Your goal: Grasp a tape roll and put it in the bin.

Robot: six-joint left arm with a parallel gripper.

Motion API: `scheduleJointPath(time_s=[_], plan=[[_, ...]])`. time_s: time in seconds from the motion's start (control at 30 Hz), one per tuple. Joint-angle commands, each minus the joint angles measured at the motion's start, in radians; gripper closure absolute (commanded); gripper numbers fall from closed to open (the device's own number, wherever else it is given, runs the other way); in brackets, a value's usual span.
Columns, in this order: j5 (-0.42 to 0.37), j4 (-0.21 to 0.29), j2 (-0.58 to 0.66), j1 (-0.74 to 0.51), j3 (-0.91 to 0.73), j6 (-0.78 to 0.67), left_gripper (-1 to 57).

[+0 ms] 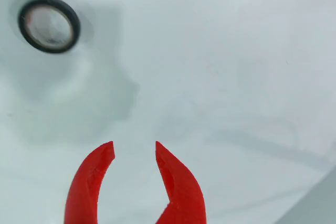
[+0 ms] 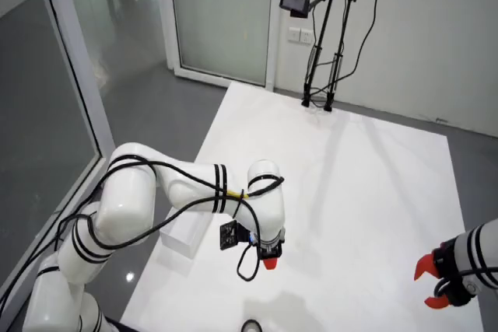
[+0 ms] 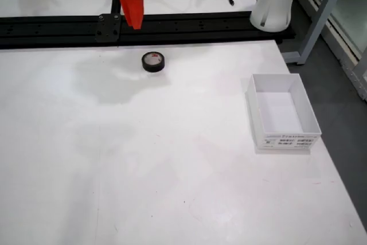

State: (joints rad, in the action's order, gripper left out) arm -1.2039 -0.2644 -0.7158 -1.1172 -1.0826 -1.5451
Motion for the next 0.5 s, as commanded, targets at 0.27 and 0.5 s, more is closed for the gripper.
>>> scheduleJointPath(time_s=[0.27, 0.5], plan=[[0.067, 0.068, -0.011, -0.041, -0.227, -0.162, 36.8], [0.147, 0.097, -0.094, -0.058, -0.227, -0.168, 34.6]])
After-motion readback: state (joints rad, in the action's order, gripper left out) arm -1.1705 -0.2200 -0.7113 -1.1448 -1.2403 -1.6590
